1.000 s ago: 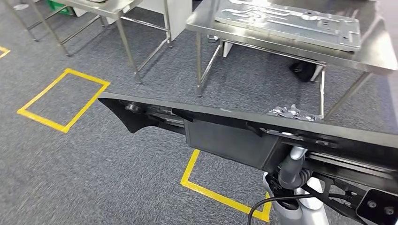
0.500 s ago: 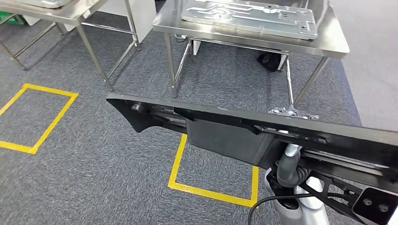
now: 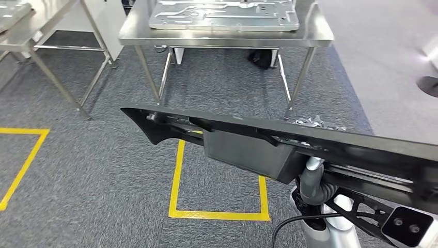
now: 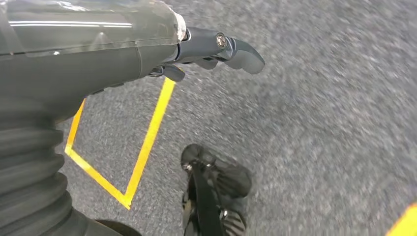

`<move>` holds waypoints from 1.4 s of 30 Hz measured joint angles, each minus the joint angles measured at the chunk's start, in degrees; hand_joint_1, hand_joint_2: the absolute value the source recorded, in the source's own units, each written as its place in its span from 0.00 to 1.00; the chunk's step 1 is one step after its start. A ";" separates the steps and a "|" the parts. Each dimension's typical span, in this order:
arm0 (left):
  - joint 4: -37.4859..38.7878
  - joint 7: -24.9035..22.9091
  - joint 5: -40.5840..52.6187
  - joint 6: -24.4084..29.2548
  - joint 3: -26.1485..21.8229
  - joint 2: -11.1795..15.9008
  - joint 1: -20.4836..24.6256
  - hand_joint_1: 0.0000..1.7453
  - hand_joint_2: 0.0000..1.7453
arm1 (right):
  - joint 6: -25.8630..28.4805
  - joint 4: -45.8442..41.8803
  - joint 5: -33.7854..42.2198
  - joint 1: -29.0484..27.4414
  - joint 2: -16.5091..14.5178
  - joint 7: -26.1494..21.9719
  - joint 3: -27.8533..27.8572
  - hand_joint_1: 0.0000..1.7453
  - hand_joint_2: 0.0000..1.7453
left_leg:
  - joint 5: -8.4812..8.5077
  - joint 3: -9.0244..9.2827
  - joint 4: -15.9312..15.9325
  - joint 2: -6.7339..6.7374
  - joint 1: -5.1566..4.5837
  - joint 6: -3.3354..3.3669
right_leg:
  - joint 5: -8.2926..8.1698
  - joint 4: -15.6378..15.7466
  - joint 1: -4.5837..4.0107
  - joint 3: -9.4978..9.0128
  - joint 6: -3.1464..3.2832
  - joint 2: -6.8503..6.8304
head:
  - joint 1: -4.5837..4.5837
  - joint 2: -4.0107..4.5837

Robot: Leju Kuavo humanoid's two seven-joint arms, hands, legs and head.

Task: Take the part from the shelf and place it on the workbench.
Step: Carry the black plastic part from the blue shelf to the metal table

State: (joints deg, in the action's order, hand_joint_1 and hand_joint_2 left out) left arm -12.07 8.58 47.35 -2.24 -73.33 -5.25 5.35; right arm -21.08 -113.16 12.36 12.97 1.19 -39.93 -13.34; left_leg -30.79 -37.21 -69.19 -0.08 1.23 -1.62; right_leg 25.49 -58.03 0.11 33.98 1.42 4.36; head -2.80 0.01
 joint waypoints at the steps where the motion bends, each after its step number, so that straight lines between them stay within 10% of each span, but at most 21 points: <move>1: -0.01 0.09 -0.11 -0.07 0.00 0.03 0.02 0.00 1.00 | 0.26 0.02 -0.17 0.02 -0.11 0.00 -0.01 1.00 1.00 | 2.12 1.46 3.90 -1.08 0.00 0.38 | 0.11 -0.07 -0.01 -0.13 -0.10 0.69 | 0.00 0.00; 6: -0.01 0.10 -0.91 -0.24 -0.15 0.09 0.35 0.00 1.00 | 3.62 0.54 -1.09 0.08 -0.55 0.07 -0.62 1.00 1.00 | 4.37 4.31 11.26 -3.08 -0.14 1.74 | 0.23 -0.22 0.30 0.27 -1.68 2.73 | 0.00 -0.01; 10: 0.00 0.14 -1.08 -0.52 -0.25 0.02 0.34 0.00 1.00 | 4.73 0.91 -1.02 0.50 -0.54 0.07 -0.81 1.00 1.00 | 4.87 5.05 12.36 -1.79 0.17 2.79 | 4.44 -7.31 0.32 3.49 -3.04 -2.57 | 0.02 0.00; 13: 0.00 0.15 -1.10 -0.80 -0.29 0.02 -0.02 0.00 1.00 | 4.73 1.39 -0.80 0.52 -0.49 0.07 -0.84 1.00 1.00 | 4.66 5.08 12.28 -0.63 0.08 2.84 | 6.96 -15.54 0.97 7.93 -3.93 -3.84 | 0.02 0.00; 18: 0.00 0.60 -1.26 -1.44 -0.31 0.01 0.07 0.00 1.00 | 4.73 1.77 -0.63 0.61 -0.47 0.07 -0.84 1.00 1.00 | 3.70 5.49 11.83 0.03 0.02 1.66 | 0.17 -1.35 1.06 0.95 -3.44 -4.62 | 0.02 -0.01; 23: 0.00 1.23 -1.25 -1.63 -0.34 0.03 0.19 0.00 1.00 | 4.79 1.96 -0.60 0.67 -0.48 0.06 -0.86 1.00 1.00 | 2.11 5.81 10.65 0.34 0.13 -0.12 | 0.90 0.30 0.69 -0.57 -1.09 -4.32 | 0.01 0.00; 28: 0.00 1.34 -1.21 -1.69 -0.36 0.01 -0.15 0.00 1.00 | 4.83 2.35 -0.53 0.71 -0.51 0.08 -1.13 1.00 1.00 | -2.45 -3.47 -4.97 0.31 0.15 -0.39 | 2.35 0.52 0.29 -2.60 0.08 -4.06 | 0.00 0.00; 32: 0.00 1.47 -1.21 -1.67 -0.37 0.08 -0.30 0.00 1.00 | 4.91 2.55 -0.26 0.77 -0.51 0.07 -1.38 1.00 1.00 | 5.99 -1.04 5.17 0.23 -0.32 0.82 | 4.51 0.53 -0.04 -5.25 -0.32 -3.68 | 0.00 -0.01; 36: 0.00 1.60 -1.19 -1.60 -0.38 0.21 -0.30 0.00 1.00 | 5.25 2.66 0.03 0.94 -0.50 0.10 -1.65 1.00 1.00 | 6.04 1.71 10.62 0.18 -0.93 2.15 | 5.26 0.36 0.00 -6.23 -1.71 -3.44 | -0.01 0.00; 39: 0.00 1.74 -1.18 -1.56 -0.39 0.20 -0.24 0.00 1.00 | 5.55 2.62 0.04 1.12 -0.49 0.10 -1.68 1.00 1.00 | 5.28 3.65 11.80 0.03 -0.58 3.08 | 4.68 -4.68 0.21 -3.79 -2.69 -3.65 | 0.00 0.00; 42: 0.00 1.86 -1.12 -1.56 -0.39 0.20 -0.25 0.00 1.00 | 5.73 2.65 0.03 1.07 -0.47 0.07 -1.69 1.00 1.00 | 3.84 5.62 12.15 0.02 -0.50 3.40 | 7.83 -14.16 0.56 3.70 -3.34 -3.78 | 0.00 -0.01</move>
State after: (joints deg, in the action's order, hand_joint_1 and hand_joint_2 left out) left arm -12.07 10.45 46.24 -3.80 -73.72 -5.05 5.09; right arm -15.35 -110.51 12.39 14.05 0.72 -39.87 -15.04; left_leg -26.95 -31.60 -57.04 -0.06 0.74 1.79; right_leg 33.32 -72.19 0.67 37.68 -1.92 0.58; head -2.80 0.00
